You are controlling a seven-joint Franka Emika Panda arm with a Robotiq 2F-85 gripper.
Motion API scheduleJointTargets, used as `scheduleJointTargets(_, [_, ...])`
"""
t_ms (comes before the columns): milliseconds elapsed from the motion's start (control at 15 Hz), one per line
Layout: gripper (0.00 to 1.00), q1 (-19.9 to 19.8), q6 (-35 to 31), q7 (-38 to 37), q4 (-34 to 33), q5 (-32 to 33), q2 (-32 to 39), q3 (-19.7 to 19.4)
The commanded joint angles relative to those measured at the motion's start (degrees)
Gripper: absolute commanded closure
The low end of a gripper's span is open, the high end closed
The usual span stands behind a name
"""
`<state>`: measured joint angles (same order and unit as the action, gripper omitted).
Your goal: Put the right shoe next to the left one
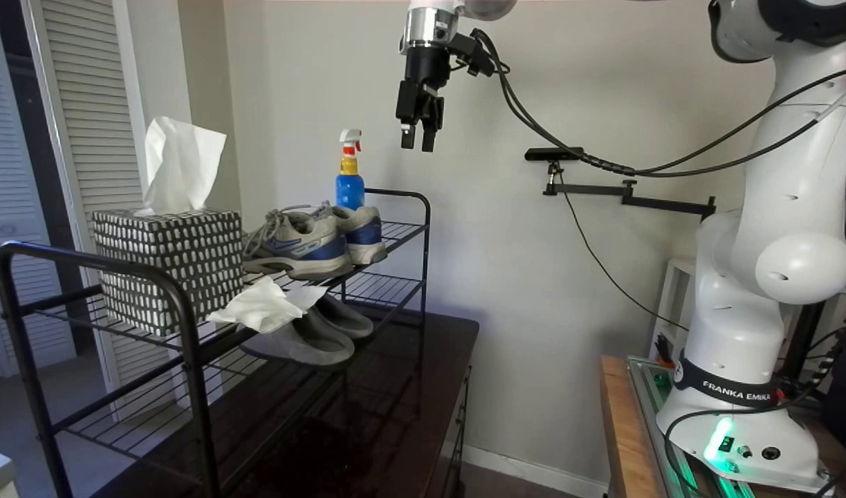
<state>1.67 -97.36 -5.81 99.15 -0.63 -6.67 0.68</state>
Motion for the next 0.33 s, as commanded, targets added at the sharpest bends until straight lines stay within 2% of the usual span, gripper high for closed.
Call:
scheduleJointTargets(0, [0.0,-0.5,-8.3,-4.3,13.5,-1.8,-8.4,0.3])
scheduleJointTargets(133, [0.0,-0.7,-8.0,-5.6,16.1,-2.7,-9.5,0.2])
scheduleJointTargets(200, [0.0,-0.6,-5.7,-4.0,10.6,-0.8,-5.8,0.5])
scheduleJointTargets(267, [0.0,-0.6,-6.0,-4.3,12.3,-1.1,-6.7,0.5])
